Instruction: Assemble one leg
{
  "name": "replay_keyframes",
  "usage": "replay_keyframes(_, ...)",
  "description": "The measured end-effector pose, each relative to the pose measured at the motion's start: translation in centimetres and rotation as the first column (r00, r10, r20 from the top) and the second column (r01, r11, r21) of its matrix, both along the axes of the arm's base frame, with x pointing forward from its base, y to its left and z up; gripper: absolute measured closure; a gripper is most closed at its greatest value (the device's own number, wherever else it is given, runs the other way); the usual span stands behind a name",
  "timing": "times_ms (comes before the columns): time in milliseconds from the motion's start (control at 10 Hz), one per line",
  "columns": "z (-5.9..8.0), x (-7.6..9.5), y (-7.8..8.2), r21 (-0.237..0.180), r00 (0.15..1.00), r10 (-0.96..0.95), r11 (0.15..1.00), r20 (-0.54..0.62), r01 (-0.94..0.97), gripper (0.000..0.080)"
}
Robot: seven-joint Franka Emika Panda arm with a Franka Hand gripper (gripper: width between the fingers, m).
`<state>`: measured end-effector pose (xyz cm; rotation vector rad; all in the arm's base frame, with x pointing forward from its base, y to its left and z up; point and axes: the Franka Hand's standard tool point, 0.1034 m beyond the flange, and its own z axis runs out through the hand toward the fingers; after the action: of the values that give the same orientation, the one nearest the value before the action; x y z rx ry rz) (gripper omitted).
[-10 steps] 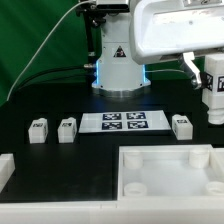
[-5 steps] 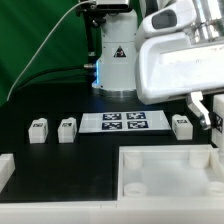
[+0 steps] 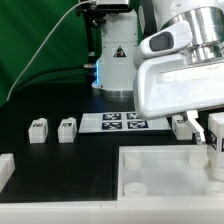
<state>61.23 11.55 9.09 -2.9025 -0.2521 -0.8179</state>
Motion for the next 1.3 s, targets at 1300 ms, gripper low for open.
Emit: replay_keyframes(1300, -2.4, -0.1, -0.2, 0.001, 1.0, -0.004, 1.0, -0.005, 0.004, 0.048)
